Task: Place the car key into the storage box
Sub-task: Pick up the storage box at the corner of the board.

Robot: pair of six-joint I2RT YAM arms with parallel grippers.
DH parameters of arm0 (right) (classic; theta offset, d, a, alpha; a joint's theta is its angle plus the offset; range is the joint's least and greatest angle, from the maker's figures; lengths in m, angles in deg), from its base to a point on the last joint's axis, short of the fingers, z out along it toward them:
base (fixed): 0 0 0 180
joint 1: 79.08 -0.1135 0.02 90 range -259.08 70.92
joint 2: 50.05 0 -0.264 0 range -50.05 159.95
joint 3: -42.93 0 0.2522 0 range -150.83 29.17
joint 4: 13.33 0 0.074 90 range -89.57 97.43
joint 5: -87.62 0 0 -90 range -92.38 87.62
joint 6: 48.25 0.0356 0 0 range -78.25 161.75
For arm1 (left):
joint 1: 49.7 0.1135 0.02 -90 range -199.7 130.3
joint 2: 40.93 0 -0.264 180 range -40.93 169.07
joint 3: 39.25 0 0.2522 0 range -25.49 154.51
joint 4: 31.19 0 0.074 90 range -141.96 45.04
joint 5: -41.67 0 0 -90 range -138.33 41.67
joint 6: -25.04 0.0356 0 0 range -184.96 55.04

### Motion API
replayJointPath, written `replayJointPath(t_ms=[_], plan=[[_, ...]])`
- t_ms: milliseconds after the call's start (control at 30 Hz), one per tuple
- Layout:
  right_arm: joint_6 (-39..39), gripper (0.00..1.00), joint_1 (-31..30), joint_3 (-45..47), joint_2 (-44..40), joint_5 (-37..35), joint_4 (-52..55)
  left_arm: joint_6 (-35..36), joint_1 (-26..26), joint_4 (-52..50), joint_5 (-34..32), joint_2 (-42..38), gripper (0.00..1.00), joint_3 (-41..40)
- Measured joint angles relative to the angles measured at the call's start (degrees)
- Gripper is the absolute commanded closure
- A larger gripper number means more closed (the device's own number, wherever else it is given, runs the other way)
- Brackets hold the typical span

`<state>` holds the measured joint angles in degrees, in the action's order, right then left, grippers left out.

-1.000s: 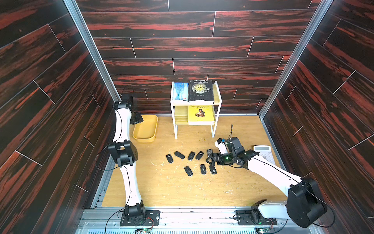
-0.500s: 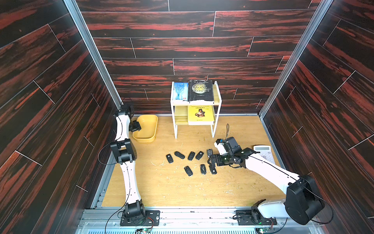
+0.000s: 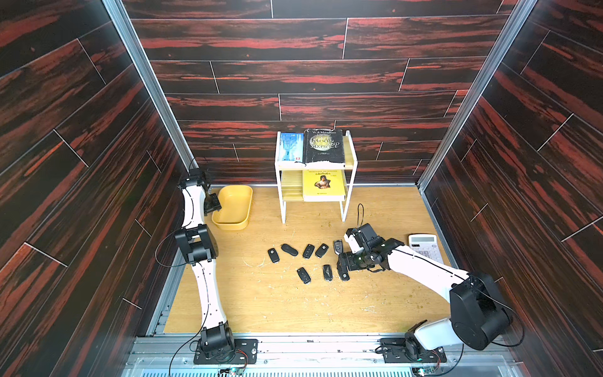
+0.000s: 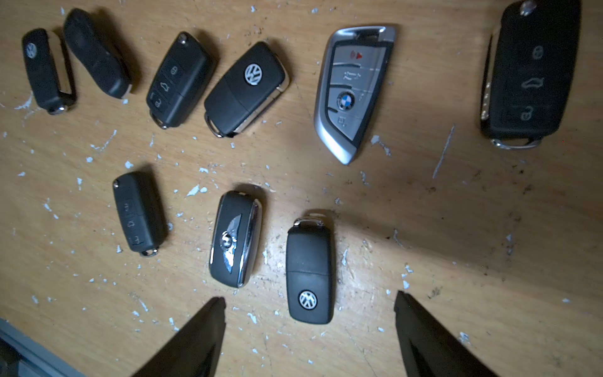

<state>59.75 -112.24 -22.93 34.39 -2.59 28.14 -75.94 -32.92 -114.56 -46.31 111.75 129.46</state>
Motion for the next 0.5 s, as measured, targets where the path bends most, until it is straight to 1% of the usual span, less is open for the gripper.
replayJointPath(t_ms=[33, 67, 100, 133, 200, 233, 300, 333, 367, 500], plan=[[0.0, 0.13, 0.0, 0.0, 0.0, -0.2, 0.0, 0.1, -0.3, 0.0, 0.3, 0.1, 0.54, 0.0], [0.1, 0.13, -0.1, 0.0, 0.0, -0.3, 0.1, 0.3, -0.6, 0.0, 0.5, 0.1, 0.55, 0.0], [0.1, 0.13, -0.1, 0.0, 0.0, -0.4, 0.2, 0.3, -1.0, 0.0, 0.7, 0.1, 0.58, 0.0], [0.2, 0.13, -0.2, 0.0, 0.0, -0.5, 0.2, 0.4, -1.4, 0.0, 0.8, 0.1, 0.67, 0.1], [0.3, 0.13, -0.3, 0.0, 0.0, -0.7, 0.3, 0.6, -2.0, 0.0, 1.0, 0.1, 0.77, 0.2], [0.3, 0.13, -0.3, 0.0, 0.0, -0.7, 0.4, 0.5, -2.4, 0.0, 1.0, 0.1, 0.84, 0.2], [0.4, 0.13, -0.3, 0.0, 0.0, -0.7, 0.6, 1.0, -3.0, -0.1, 1.3, 0.1, 0.88, 0.2], [0.4, 0.13, -0.3, 0.0, -0.1, -0.8, 0.6, 0.8, -3.3, 0.0, 1.2, 0.1, 0.94, 0.1], [0.4, 0.13, -0.3, 0.0, -0.1, -0.9, 0.6, 0.5, -3.6, 0.7, 0.7, 0.1, 0.97, -0.2], [0.4, 0.12, -0.3, 0.0, -0.4, -1.0, 0.7, 0.9, -4.5, 2.0, 0.1, -0.9, 0.97, -2.3]])
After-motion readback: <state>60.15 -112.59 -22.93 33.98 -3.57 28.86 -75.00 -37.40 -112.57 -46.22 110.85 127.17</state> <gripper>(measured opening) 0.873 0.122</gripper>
